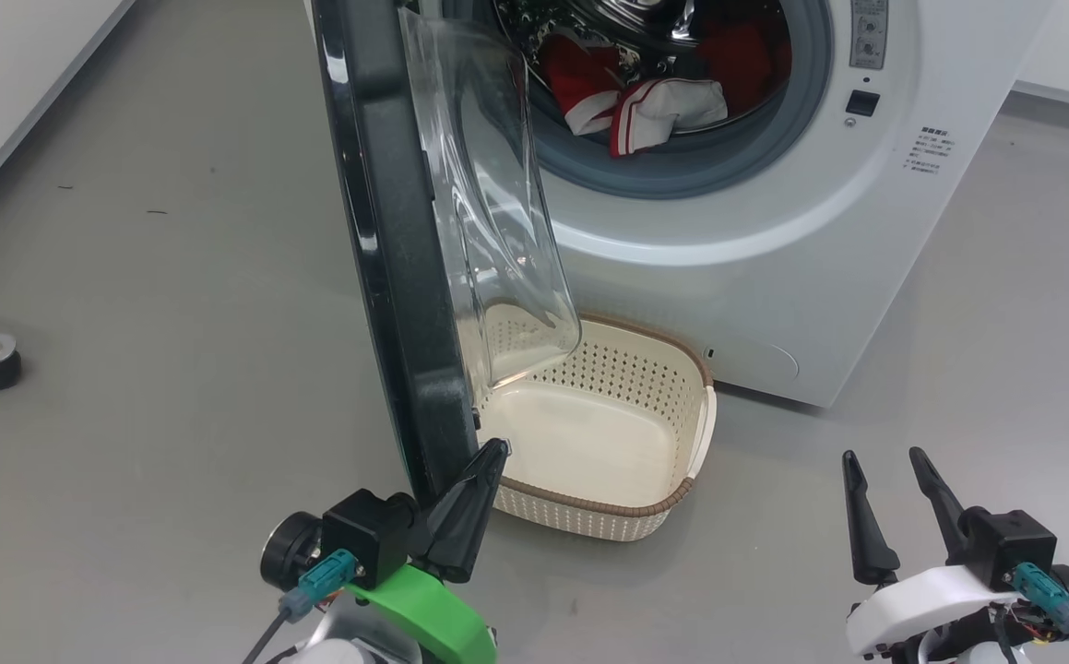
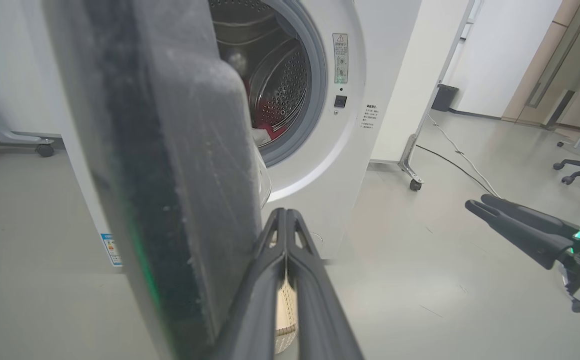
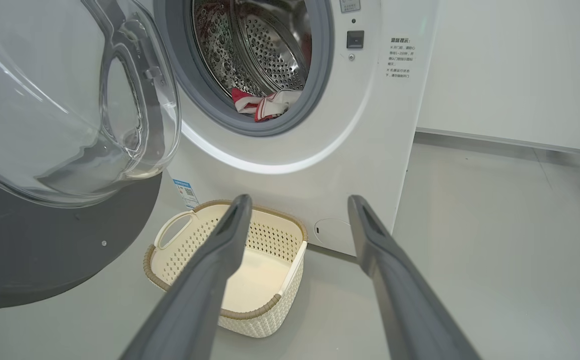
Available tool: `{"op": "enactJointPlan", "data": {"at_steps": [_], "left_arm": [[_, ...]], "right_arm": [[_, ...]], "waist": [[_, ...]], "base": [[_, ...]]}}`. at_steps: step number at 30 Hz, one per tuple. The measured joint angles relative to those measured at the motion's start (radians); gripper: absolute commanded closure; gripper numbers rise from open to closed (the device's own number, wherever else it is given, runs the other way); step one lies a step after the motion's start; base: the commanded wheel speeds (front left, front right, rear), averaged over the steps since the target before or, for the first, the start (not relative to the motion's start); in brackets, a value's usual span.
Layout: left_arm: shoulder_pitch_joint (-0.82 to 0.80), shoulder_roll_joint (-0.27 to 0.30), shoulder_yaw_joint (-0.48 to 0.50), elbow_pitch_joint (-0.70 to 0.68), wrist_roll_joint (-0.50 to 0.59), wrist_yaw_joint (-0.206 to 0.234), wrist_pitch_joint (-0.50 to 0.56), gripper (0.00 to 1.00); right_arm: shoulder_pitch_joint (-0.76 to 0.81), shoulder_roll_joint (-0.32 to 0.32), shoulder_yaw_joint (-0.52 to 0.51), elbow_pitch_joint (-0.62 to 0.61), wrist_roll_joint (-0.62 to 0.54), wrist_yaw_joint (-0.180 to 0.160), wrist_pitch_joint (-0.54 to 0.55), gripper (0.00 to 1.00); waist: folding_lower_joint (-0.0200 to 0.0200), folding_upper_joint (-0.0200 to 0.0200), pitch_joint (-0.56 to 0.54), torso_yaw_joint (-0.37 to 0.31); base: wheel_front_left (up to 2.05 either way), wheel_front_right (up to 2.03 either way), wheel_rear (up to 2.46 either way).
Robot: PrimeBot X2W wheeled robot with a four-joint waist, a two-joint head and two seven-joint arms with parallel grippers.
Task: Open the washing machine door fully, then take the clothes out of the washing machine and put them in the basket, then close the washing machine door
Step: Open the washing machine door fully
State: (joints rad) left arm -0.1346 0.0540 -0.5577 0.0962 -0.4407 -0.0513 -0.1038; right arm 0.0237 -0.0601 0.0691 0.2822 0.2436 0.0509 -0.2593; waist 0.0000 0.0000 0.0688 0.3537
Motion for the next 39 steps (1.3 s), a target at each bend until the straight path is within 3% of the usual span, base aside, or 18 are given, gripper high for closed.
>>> {"op": "enactJointPlan", "data": {"at_steps": [16,26,39], "left_arm": [[-0.003,-0.009,0.045,0.058,-0.014,0.049,-0.049,1.00],[0.006,0.005,0.147,0.088,-0.023,0.109,-0.090,1.00],[0.012,0.056,0.267,0.124,-0.034,0.137,-0.111,1.00]], "right_arm": [[-0.001,0.004,-0.031,0.000,-0.008,0.009,0.000,0.00],[-0.001,0.007,-0.037,0.000,-0.016,0.010,0.000,0.00],[-0.002,0.011,-0.043,-0.002,-0.028,0.019,0.000,0.00]], "waist": [[0.0000,0.0000,0.007,0.016],[0.0000,0.0000,0.008,0.035],[0.0000,0.0000,0.016,0.050]], "base": [[0.00,0.00,0.00],[0.00,0.00,0.00],[0.00,0.00,0.00]]}}
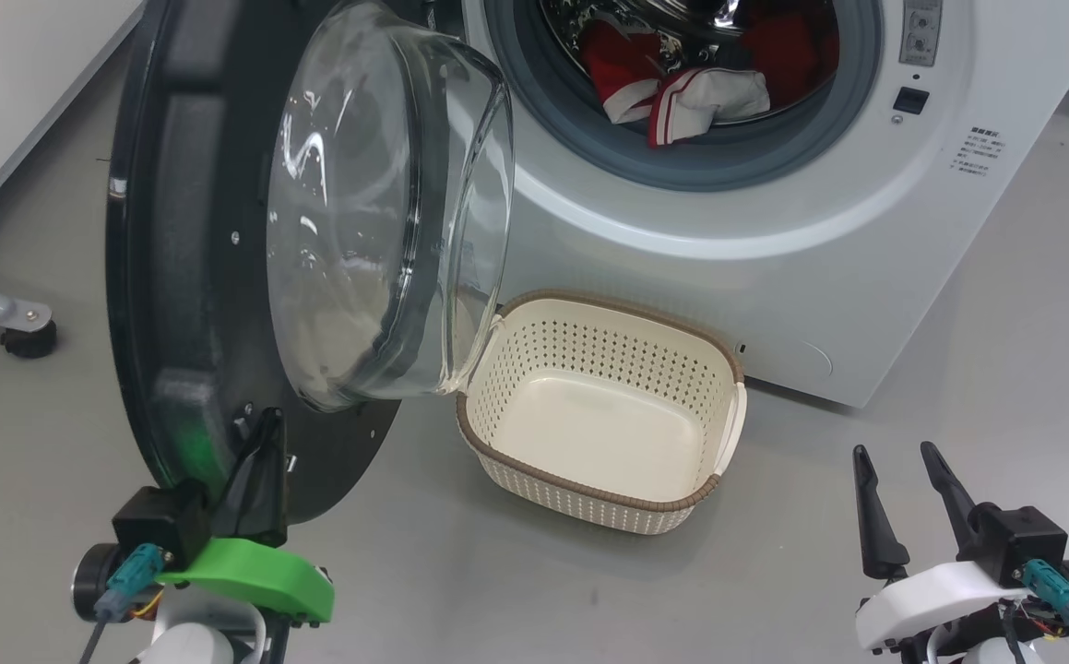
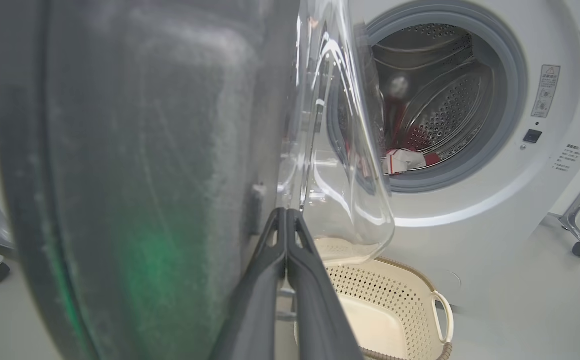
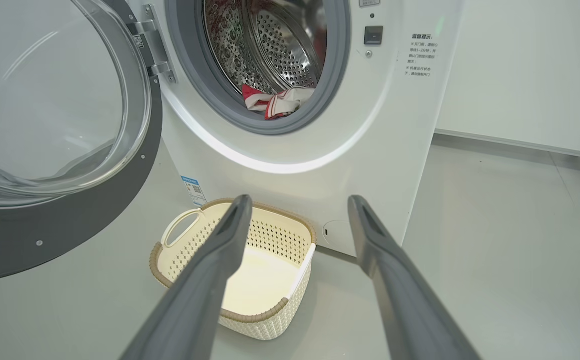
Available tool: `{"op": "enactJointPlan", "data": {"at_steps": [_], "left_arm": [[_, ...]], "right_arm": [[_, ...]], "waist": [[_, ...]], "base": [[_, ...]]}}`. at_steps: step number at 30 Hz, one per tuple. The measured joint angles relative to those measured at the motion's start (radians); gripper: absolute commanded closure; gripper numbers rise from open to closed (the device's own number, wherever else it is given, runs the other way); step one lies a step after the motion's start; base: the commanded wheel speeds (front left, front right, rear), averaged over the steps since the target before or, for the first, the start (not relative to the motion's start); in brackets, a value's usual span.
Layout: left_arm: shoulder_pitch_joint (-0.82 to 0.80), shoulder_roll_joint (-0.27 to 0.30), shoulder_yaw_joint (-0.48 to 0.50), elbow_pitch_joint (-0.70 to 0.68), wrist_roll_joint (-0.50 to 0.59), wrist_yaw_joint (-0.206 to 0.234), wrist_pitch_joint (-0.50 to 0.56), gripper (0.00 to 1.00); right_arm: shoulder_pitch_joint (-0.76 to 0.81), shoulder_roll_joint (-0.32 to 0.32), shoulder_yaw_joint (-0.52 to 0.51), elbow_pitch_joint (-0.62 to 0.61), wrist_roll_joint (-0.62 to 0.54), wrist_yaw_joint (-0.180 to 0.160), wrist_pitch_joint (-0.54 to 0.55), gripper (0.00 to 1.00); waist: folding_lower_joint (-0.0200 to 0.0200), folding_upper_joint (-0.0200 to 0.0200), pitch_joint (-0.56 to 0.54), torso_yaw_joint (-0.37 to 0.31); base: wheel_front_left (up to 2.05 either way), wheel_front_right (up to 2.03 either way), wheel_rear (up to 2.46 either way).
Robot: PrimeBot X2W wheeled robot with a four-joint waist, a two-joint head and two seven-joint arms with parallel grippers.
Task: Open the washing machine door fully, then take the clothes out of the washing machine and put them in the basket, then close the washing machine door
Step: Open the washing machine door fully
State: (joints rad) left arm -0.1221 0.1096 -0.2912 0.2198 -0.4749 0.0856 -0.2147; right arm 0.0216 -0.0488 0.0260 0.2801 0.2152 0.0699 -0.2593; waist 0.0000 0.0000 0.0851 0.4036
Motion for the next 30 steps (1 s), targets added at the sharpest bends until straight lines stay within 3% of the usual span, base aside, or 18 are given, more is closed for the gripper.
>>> {"op": "enactJointPlan", "data": {"at_steps": [30], "left_arm": [[-0.125,0.052,0.308,0.129,-0.099,0.021,-0.028,1.00]], "right_arm": [[-0.072,-0.025,-0.030,-0.032,-0.036,0.017,0.000,0.00]], "waist": [[0.0000,0.0000,0.151,-0.029]], "base": [[0.00,0.00,0.00]]}}
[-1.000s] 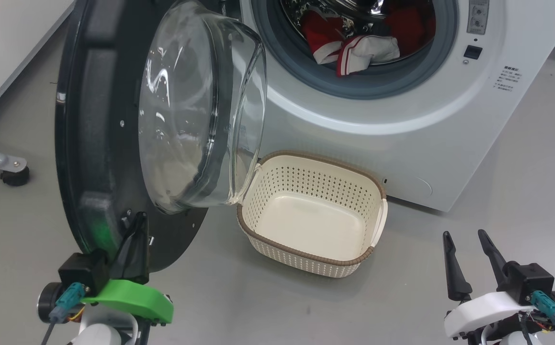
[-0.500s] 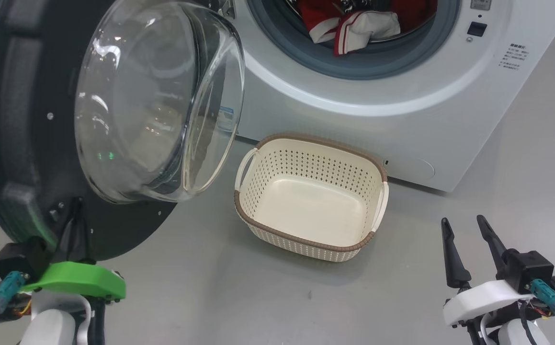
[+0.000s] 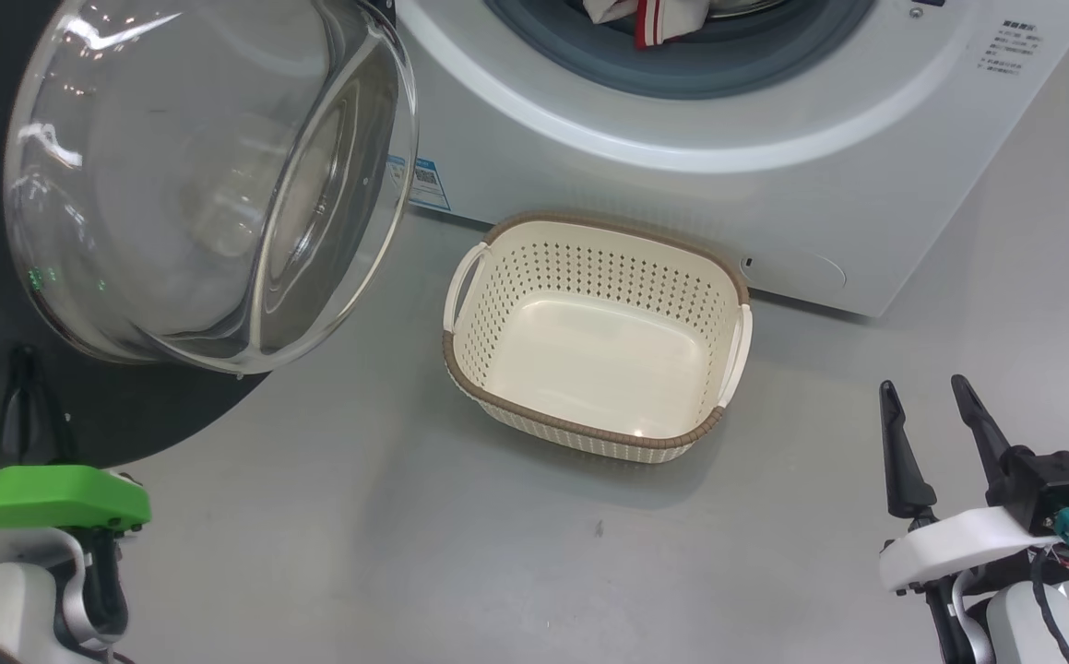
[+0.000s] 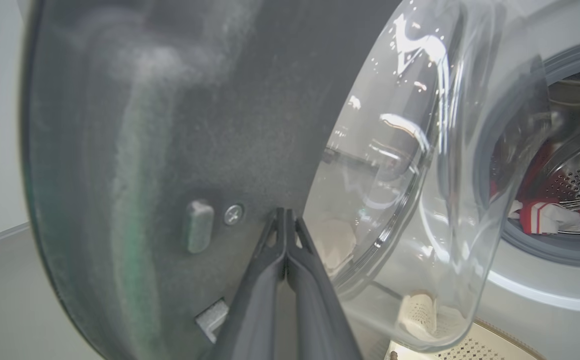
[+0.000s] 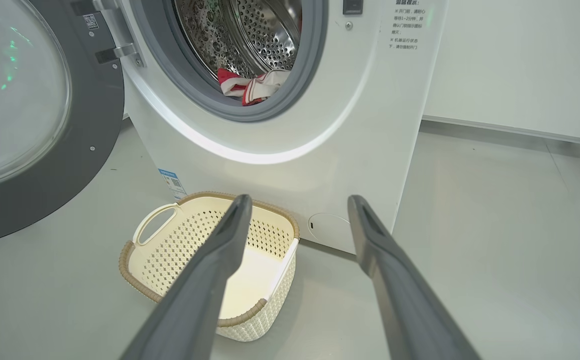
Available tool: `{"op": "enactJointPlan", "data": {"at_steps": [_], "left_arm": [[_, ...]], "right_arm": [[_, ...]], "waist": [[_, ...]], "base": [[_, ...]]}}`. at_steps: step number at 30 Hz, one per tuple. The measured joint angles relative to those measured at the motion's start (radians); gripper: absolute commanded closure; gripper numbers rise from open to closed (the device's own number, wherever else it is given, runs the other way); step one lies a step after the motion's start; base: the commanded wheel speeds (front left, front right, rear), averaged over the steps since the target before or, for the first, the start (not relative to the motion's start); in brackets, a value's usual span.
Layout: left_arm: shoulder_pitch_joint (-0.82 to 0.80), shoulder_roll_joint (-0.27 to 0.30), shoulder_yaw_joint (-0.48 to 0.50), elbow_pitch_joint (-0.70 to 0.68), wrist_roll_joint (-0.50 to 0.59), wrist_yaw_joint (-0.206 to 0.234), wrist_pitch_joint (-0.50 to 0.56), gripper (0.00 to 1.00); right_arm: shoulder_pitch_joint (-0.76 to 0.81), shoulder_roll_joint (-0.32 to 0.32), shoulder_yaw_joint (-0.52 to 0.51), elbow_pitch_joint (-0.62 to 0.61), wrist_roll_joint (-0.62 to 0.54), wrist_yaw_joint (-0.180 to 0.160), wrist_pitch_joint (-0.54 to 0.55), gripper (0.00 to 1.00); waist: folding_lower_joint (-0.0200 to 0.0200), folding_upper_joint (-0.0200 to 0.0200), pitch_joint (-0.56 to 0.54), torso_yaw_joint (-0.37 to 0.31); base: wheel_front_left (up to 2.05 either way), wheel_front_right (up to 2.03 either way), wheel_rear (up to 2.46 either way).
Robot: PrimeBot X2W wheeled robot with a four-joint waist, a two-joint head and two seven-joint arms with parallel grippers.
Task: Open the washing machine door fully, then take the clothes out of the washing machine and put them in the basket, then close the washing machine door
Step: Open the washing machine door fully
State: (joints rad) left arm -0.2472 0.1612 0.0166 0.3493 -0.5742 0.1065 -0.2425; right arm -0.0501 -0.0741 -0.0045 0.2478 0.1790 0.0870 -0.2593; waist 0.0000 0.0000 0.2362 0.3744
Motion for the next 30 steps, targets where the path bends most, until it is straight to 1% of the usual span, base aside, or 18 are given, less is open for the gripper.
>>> {"op": "enactJointPlan", "data": {"at_steps": [10,20,30], "left_arm": [[-0.048,0.012,0.072,0.063,-0.015,0.000,-0.007,1.00],[-0.080,0.021,0.138,0.101,-0.014,0.002,-0.007,1.00],[-0.084,0.010,0.146,0.105,0.015,0.002,-0.007,1.00]], "right_arm": [[-0.036,-0.007,-0.007,-0.004,-0.006,0.005,0.000,0.00],[-0.045,-0.010,-0.021,-0.002,-0.006,0.008,0.000,0.00],[-0.045,-0.010,-0.027,0.007,-0.010,0.009,0.000,0.00]], "waist": [[0.0000,0.0000,0.047,-0.008],[0.0000,0.0000,0.057,-0.015],[0.0000,0.0000,0.038,-0.010]], "base": [[0.00,0.00,0.00],[0.00,0.00,0.00],[0.00,0.00,0.00]]}}
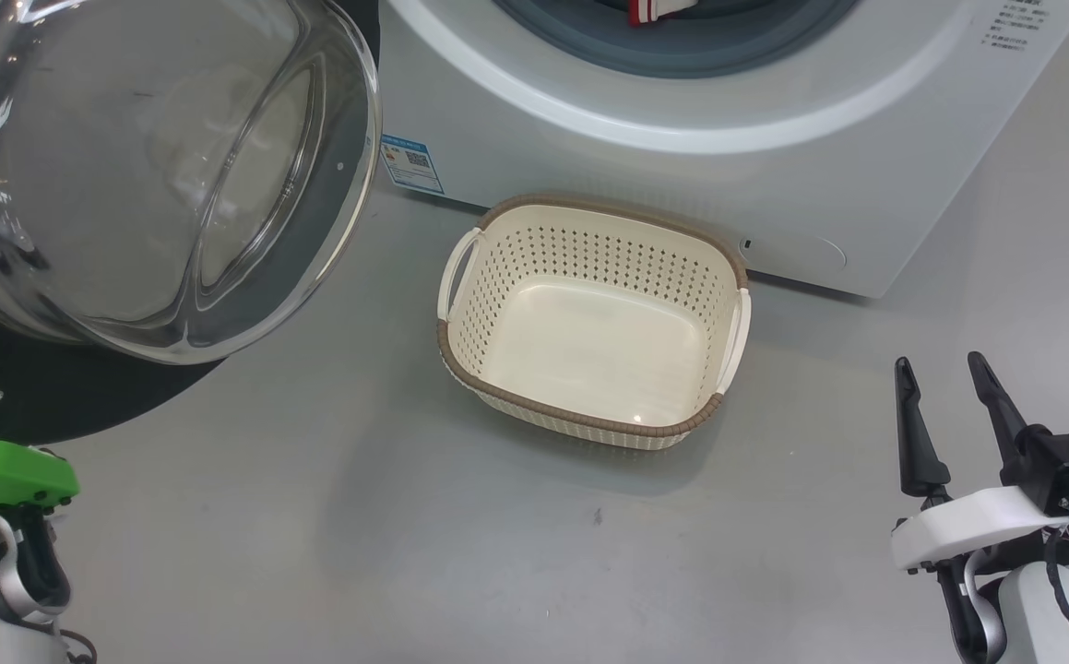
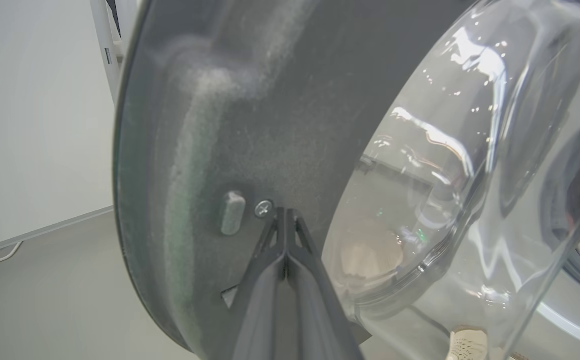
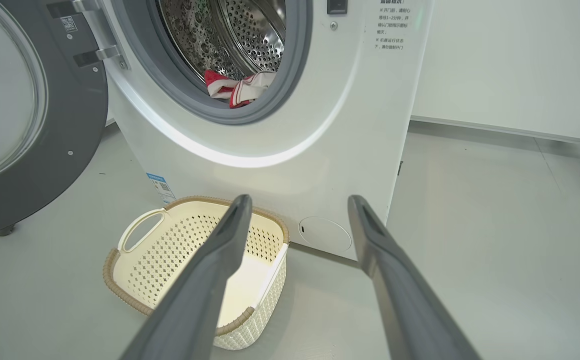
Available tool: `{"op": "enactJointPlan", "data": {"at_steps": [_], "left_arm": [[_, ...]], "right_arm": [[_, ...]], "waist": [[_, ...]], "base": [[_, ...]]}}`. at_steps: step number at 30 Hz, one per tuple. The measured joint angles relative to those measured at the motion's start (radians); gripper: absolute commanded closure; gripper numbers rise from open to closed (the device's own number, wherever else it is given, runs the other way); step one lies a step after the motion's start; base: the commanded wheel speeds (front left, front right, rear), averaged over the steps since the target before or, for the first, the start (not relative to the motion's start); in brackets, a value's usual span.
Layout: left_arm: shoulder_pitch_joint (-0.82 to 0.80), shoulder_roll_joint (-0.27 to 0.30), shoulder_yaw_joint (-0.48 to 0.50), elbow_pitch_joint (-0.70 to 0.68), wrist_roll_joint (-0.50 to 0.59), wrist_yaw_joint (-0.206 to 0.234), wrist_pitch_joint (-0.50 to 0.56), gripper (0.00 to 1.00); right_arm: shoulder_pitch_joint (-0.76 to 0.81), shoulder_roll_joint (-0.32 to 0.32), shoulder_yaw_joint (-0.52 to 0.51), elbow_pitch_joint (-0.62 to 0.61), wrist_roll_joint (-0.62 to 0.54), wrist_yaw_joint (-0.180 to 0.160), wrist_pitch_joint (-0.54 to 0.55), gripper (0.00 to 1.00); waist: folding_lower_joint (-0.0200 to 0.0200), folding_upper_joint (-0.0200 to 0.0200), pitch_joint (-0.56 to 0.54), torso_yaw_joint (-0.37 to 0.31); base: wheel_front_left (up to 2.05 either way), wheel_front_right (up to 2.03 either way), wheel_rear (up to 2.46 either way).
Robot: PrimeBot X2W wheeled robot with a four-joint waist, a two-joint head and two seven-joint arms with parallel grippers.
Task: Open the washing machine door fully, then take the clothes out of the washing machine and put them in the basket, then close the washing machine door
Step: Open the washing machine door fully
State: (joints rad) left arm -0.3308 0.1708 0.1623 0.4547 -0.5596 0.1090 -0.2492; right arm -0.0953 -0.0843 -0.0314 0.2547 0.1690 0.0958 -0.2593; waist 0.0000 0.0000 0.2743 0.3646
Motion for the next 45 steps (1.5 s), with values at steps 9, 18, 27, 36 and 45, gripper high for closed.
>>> {"op": "enactJointPlan", "data": {"at_steps": [9,18,27,36,45], "left_arm": [[0.030,-0.029,-0.021,-0.034,0.071,-0.011,0.000,1.00],[0.130,-0.053,-0.040,-0.116,0.140,-0.017,0.000,1.00],[0.236,-0.073,-0.105,-0.193,0.185,-0.034,0.000,1.00],[0.321,-0.092,-0.168,-0.279,0.222,-0.044,-0.002,0.09],[0.358,-0.095,-0.214,-0.350,0.243,-0.044,-0.001,0.00]], "right_arm": [[0.001,0.007,0.002,0.018,-0.005,0.008,0.000,0.00],[0.009,0.018,0.025,0.042,-0.005,0.009,0.000,0.00],[0.034,0.024,0.043,0.048,-0.004,0.017,0.000,0.00],[0.037,0.031,0.072,0.035,-0.001,0.017,0.000,0.00],[0.038,0.036,0.101,0.027,0.008,0.018,0.000,0.00]], "waist": [[0.0000,0.0000,-0.031,0.000],[0.0000,0.0000,-0.083,-0.007],[0.0000,0.0000,-0.135,-0.027],[0.0000,0.0000,-0.153,-0.071],[0.0000,0.0001,-0.157,-0.124]], "base": [[0.00,0.00,0.00],[0.00,0.00,0.00],[0.00,0.00,0.00],[0.00,0.00,0.00],[0.00,0.00,0.00]]}}
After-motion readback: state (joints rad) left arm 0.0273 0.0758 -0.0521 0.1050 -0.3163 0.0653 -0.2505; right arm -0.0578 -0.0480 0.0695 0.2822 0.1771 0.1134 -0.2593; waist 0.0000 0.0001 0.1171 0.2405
